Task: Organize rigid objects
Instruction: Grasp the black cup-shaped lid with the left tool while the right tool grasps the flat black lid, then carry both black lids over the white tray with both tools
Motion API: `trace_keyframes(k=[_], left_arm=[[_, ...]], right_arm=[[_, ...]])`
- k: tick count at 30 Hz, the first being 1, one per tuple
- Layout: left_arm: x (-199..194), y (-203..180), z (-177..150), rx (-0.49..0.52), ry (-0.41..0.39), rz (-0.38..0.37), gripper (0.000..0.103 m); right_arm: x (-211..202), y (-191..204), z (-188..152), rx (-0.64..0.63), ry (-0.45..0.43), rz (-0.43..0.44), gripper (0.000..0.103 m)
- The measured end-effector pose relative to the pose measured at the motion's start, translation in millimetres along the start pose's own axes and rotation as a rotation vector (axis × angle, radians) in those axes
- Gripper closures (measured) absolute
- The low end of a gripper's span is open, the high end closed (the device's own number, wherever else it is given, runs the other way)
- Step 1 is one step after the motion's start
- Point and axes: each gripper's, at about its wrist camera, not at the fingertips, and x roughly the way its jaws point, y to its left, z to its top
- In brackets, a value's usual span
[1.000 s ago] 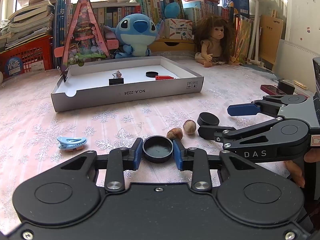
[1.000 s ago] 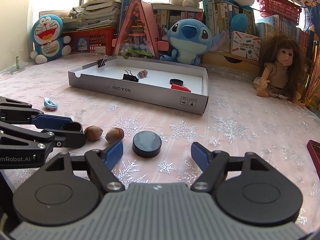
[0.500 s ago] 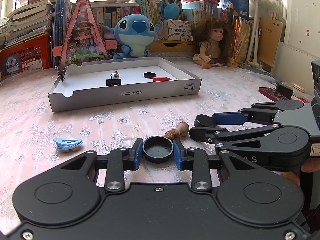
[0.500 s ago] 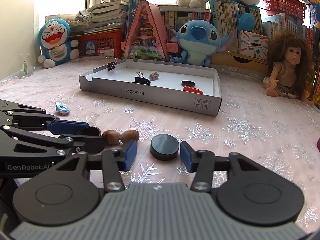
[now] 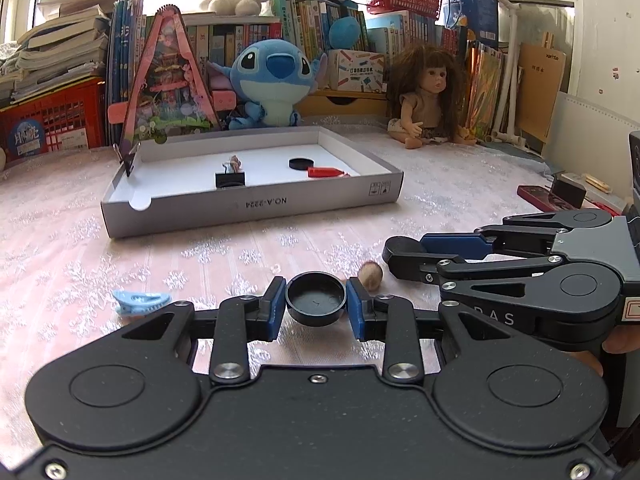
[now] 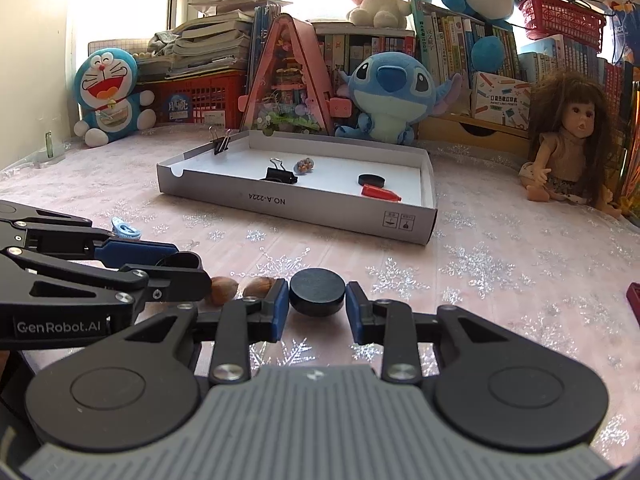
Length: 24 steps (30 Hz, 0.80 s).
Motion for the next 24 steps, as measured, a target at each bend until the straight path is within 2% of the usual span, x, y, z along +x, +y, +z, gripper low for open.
trace_keyframes(k=[6,12,24], left_arm=[[3.4,8.7,23.4,-0.010,0.000,0.020,0.073],[10.0,22.3,51.0,-0.030,-0.035,0.050,0.073],[52.3,59.4,114.4,-0.105,-0.058,0.138,0.073]], right_arm=[[4.2,-9.1,15.3,0.022,0.007,-0.026,0.067],[11.1,-22.9,32.6,0.067,0.008,-0.036,0.068],[41.0,-50.8,79.2,0.106,0.004,-0.039,0.068]])
